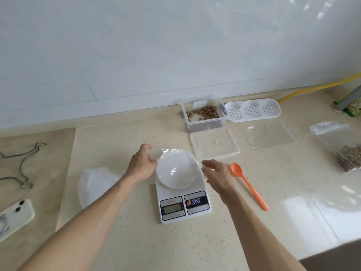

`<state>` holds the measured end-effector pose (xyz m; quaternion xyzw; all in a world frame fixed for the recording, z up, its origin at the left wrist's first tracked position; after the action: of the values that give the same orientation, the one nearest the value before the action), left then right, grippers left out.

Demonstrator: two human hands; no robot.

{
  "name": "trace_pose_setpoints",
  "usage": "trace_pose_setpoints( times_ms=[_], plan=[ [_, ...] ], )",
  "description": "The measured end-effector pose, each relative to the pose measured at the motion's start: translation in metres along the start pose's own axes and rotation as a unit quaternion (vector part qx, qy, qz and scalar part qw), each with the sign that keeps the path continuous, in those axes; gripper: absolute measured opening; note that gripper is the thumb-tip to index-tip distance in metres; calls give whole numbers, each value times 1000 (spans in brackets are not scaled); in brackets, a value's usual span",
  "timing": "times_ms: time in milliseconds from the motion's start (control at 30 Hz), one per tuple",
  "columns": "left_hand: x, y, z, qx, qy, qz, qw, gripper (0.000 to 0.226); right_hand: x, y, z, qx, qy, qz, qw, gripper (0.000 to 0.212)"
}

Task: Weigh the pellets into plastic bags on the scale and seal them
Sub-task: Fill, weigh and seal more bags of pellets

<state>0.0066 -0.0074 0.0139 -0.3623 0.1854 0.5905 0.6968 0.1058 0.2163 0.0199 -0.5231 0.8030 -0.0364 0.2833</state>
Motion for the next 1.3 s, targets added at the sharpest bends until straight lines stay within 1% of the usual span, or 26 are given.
trace_pose_setpoints(
  times_ms=[67, 133, 200, 267, 367, 500, 600, 700, 800, 900, 1000, 1167, 1300],
  plan=[
    [3, 5, -1, -1, 24, 5, 1000, 61, -4, 2, -1, -9, -25, -12, 1000, 36],
    [5, 6, -3, 8, 70, 18, 997, 69, -8, 3, 0, -16, -48, -25, 998, 41],
    [5, 1, -3, 39, 111, 25, 993, 69, -12, 2, 4, -35, -74, -23, 996, 44],
    [5, -8, -4, 93, 128, 38, 987, 67, -13, -2, 8, -57, -104, 0, 993, 45],
    [9, -27, -7, 171, 154, 57, 972, 66, -9, -14, 14, -85, -130, 56, 986, 46],
    [20, -57, -15, 221, 171, 61, 958, 65, 0, -41, 24, -130, -184, 118, 967, 44],
    [28, -81, -31, 250, 179, 72, 949, 64, 7, -62, 35, -127, -200, 131, 963, 42],
    [41, -106, -52, 254, 181, 72, 948, 66, 18, -81, 51, -130, -238, 107, 956, 45],
    [55, -125, -72, 242, 195, 53, 949, 71, 25, -97, 67, -126, -286, 77, 947, 49],
    [60, -132, -83, 224, 201, 37, 953, 76, 27, -111, 78, -109, -330, 34, 937, 56],
    [62, -132, -85, 213, 192, 19, 958, 80, 26, -116, 80, -112, -376, 1, 920, 61],
    [62, -131, -85, 203, 192, 14, 960, 81, 30, -111, 74, -100, -430, -17, 897, 62],
    [62, -132, -84, 198, 193, 16, 961, 81, 31, -106, 70, -88, -417, -2, 905, 55]
  ],
)
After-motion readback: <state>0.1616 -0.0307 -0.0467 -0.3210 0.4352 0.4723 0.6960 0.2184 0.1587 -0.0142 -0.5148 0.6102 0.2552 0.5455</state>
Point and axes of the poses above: each hand's wrist, its own y-axis towards the middle knuckle, its own x-axis out of the palm, z = x × y, the point moved 1 cm from there along y, towards the middle knuckle, and after that the axes turned 5 degrees about z, right-handed, at the moved point
